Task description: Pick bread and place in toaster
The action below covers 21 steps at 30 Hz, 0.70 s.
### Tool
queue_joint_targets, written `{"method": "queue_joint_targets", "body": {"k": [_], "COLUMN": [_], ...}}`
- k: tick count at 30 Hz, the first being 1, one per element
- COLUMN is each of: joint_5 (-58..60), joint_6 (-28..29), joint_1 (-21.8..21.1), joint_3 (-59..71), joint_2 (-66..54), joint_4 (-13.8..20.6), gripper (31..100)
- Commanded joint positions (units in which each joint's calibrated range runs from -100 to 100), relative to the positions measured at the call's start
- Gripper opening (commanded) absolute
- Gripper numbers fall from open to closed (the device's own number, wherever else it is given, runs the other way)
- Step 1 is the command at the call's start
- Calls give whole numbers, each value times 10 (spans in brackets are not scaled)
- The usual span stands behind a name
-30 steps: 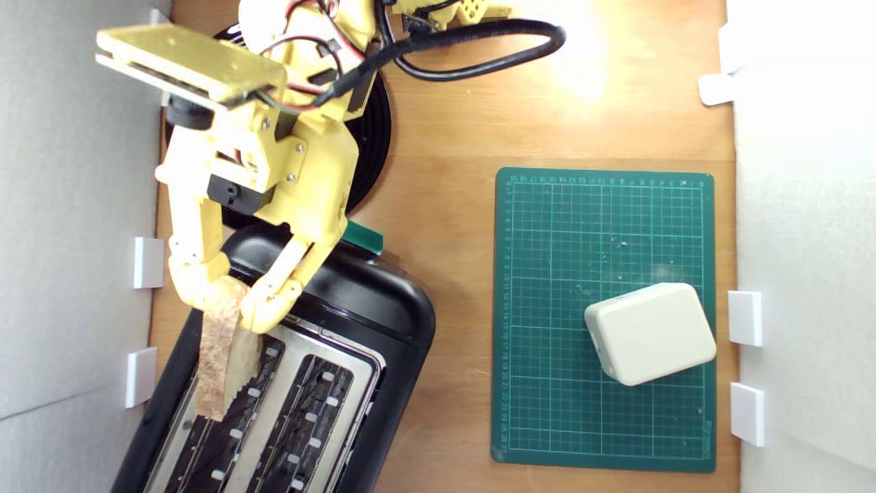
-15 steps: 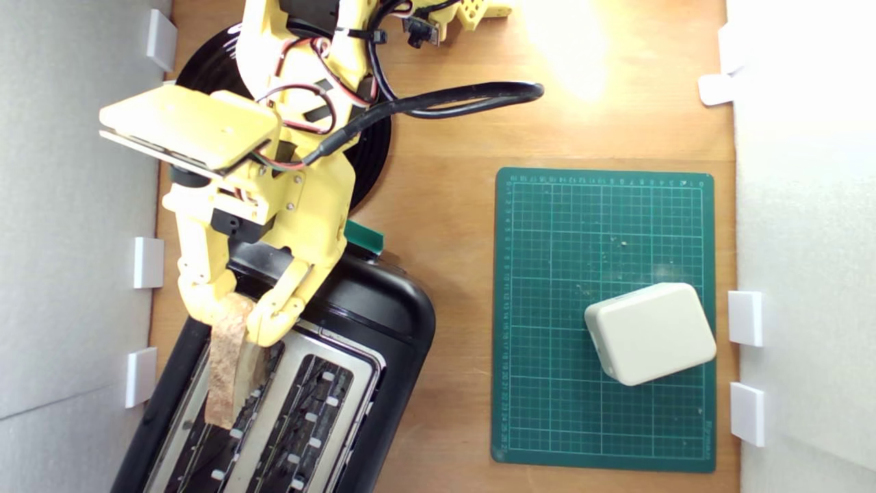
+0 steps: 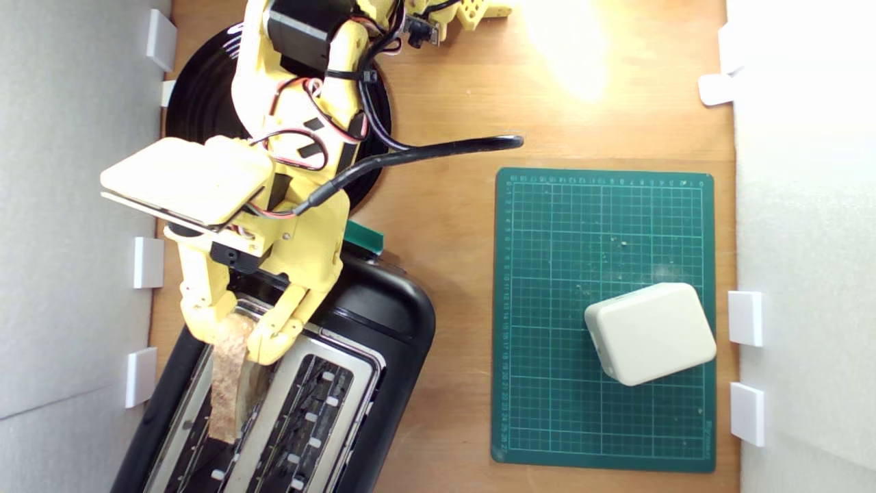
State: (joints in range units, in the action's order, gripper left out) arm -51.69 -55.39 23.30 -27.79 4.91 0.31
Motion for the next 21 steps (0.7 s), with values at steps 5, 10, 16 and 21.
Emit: {"method": "queue_joint_targets", "body": {"k": [5, 10, 16, 21], "joint_5": [-3, -3, -3, -4], "joint_6": [0, 1, 1, 1], "joint_1": [9, 9, 7, 6], "joint_3": [-32, -31, -31, -30], "joint_2": [23, 44, 57, 57], "joint_4": [25, 25, 25, 25], "gripper": [591, 594, 595, 638]}}
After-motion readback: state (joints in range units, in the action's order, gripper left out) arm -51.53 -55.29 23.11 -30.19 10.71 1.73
